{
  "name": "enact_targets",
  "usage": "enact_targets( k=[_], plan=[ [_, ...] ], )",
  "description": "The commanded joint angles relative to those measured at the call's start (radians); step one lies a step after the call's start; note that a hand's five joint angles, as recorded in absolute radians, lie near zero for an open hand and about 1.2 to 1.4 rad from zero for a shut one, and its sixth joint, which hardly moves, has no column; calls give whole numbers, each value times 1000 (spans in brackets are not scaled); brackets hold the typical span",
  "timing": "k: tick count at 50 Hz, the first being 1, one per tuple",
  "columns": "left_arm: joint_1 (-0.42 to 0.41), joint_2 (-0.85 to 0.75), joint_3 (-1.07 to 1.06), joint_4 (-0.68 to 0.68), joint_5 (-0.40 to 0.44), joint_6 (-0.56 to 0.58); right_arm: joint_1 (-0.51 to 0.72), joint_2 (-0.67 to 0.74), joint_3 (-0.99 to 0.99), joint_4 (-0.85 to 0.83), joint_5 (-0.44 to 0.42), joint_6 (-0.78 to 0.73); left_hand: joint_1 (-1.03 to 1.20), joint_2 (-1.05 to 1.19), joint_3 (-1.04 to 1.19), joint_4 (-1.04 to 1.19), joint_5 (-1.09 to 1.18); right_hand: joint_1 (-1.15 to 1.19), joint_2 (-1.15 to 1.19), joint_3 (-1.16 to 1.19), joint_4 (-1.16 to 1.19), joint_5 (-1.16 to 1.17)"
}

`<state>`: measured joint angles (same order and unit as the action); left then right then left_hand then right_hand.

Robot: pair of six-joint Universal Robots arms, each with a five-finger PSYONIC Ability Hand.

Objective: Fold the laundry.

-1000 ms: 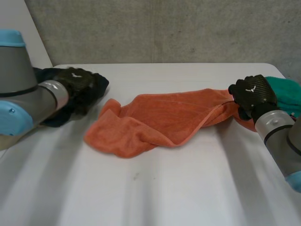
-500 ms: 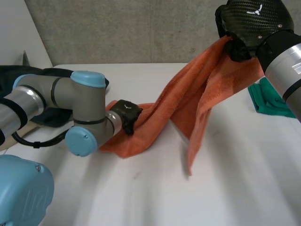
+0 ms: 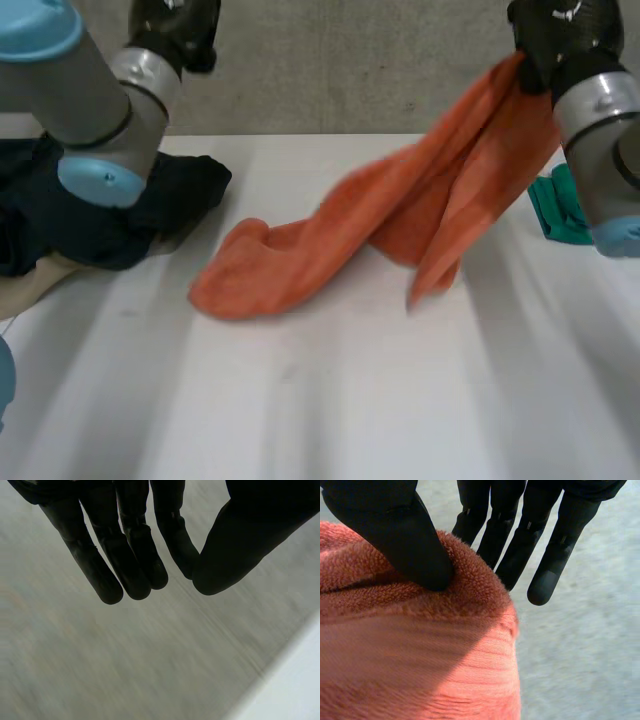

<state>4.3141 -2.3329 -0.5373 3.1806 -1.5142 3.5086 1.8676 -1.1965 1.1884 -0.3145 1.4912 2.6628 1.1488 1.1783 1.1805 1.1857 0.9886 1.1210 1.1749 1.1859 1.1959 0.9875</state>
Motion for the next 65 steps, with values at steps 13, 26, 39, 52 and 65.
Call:
enact_targets(
  k=[13,26,39,52,65],
  plan=[
    [-51,-23,-342,-252,31,-80,84,-201,99,42,-123,97,-762,-792,-794,-799,-777,275,221,210,200,234],
    [-82,-98,-331,-252,200,-250,88,-267,111,57,-183,167,-704,-733,-735,-740,-718,275,221,210,200,234],
    [-111,-128,-317,-303,281,-300,94,-262,97,71,-178,163,-665,-695,-697,-702,-680,275,221,210,200,234],
    [-136,-226,-40,-369,73,-289,76,-195,103,46,-166,161,248,218,216,211,233,275,221,210,200,234],
    [-36,18,132,-78,-139,-280,24,-12,0,-423,-57,158,248,218,216,211,233,275,221,210,200,234]
  ],
)
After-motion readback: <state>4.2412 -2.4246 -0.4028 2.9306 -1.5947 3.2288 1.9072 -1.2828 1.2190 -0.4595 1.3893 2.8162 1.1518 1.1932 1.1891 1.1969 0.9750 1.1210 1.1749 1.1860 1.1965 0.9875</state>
